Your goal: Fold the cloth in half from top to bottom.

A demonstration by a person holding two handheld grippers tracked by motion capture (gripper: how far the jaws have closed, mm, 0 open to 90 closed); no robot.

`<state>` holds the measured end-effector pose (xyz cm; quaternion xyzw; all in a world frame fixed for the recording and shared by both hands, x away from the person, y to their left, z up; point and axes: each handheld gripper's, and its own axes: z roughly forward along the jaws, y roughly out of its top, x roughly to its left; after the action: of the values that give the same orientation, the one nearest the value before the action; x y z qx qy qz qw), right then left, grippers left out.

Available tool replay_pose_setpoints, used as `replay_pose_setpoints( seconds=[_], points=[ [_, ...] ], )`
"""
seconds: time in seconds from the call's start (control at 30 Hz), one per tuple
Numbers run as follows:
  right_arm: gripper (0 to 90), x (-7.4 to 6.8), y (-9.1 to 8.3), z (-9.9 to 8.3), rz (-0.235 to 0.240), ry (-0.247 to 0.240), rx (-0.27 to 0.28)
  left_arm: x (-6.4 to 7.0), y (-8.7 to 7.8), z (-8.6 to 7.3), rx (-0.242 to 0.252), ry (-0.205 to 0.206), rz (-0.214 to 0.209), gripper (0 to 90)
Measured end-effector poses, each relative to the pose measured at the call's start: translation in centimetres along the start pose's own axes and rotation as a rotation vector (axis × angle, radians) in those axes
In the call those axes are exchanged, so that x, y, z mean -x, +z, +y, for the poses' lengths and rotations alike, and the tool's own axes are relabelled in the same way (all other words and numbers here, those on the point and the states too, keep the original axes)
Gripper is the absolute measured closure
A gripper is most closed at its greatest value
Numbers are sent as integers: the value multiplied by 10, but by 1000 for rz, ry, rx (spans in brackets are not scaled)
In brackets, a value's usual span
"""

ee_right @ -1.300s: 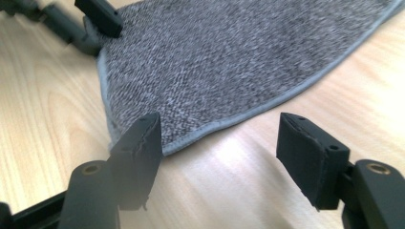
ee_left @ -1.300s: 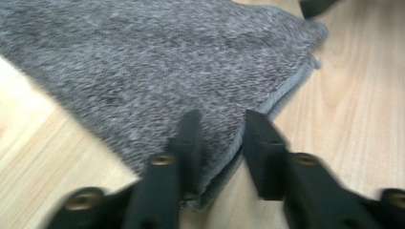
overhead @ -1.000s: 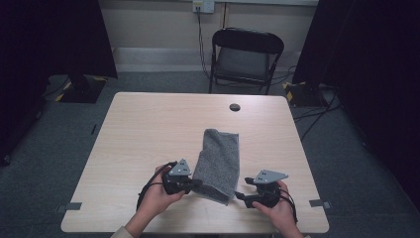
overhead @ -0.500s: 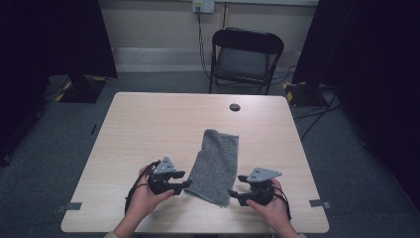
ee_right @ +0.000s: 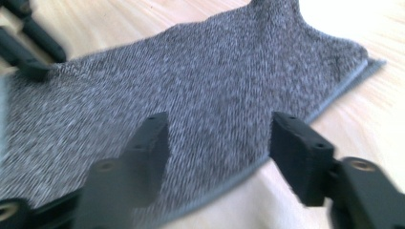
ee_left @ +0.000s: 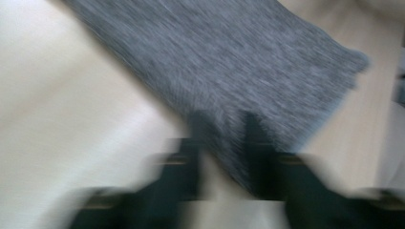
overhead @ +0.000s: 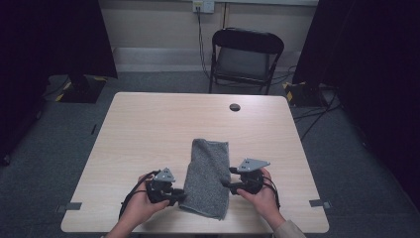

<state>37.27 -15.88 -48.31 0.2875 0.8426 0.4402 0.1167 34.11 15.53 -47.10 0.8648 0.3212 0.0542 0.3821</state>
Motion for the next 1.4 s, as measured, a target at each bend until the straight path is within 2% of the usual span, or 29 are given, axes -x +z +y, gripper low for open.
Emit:
replay_pose_setpoints(
  seconds=[0.1,0.17,0.2,0.27,0.3,0.37,0.4,0.43,0.5,0.53,0.57,0.6,0.63,0.7,0.77,0.8,0.83,0.9,0.93,1.0,1.03,1.1,1.13,1.17,1.3,1.33,1.37,1.4],
  points=[
    [405,-2,12,3,15,9,-9,-22,9,27,82,-75,40,475],
    [401,-10,18,4,45,-14,-21,-41,26,45,46,-61,108,513],
    [397,-15,21,4,53,-35,-32,-51,35,53,51,-80,151,526],
    [390,-22,24,4,81,-55,-39,-66,51,64,38,-113,148,595],
    [385,-24,26,3,86,-62,-46,-73,56,69,52,-144,164,592],
    [380,-26,28,2,97,-62,-60,-81,65,77,106,-197,137,567],
    [378,-27,29,1,99,-65,-64,-83,70,81,100,-209,142,538],
    [379,-27,30,0,97,-69,-77,-85,74,85,86,-213,134,540],
    [381,-27,29,0,101,-71,-76,-91,83,89,73,-221,187,545],
    [382,-26,29,0,104,-69,-78,-95,87,90,81,-237,193,558],
    [381,-26,29,0,101,-77,-80,-99,90,91,85,-225,218,588],
    [380,-27,29,-1,97,-97,-85,-104,93,92,78,-222,212,647],
    [380,-29,29,-1,92,-112,-88,-106,95,93,69,-240,201,718],
    [381,-29,28,-1,88,-114,-90,-111,99,95,59,-247,189,850],
    [381,-29,28,-2,93,-112,-89,-114,101,99,52,-233,184,879],
    [381,-29,28,-2,93,-112,-90,-115,102,101,42,-205,202,886],
    [381,-29,28,-2,92,-112,-90,-117,102,102,40,-196,215,889],
    [382,-30,27,-2,87,-119,-90,-122,102,103,56,-230,222,886],
    [382,-30,27,-2,84,-123,-88,-124,101,102,60,-220,235,884],
    [379,-30,27,-2,85,-118,-88,-124,101,100,77,-171,198,851],
    [370,-29,27,-2,87,-112,-88,-121,98,99,80,-178,214,749],
    [334,-27,26,-2,96,-100,-73,-113,87,97,106,-164,211,492],
    [328,-26,25,-2,99,-92,-59,-108,79,95,118,-152,211,454],
    [327,-25,23,-2,97,-81,-47,-103,72,92,123,-134,207,441],
    [354,-25,6,0,98,-95,-13,-75,47,65,105,-82,105,413],
    [356,-25,3,-1,86,-99,-16,-68,43,56,113,-80,84,422],
    [376,-25,1,-2,78,-105,-17,-62,40,48,103,-78,47,441],
    [382,-23,-1,-2,67,-99,-9,-56,37,41,101,-78,30,456]
  ],
)
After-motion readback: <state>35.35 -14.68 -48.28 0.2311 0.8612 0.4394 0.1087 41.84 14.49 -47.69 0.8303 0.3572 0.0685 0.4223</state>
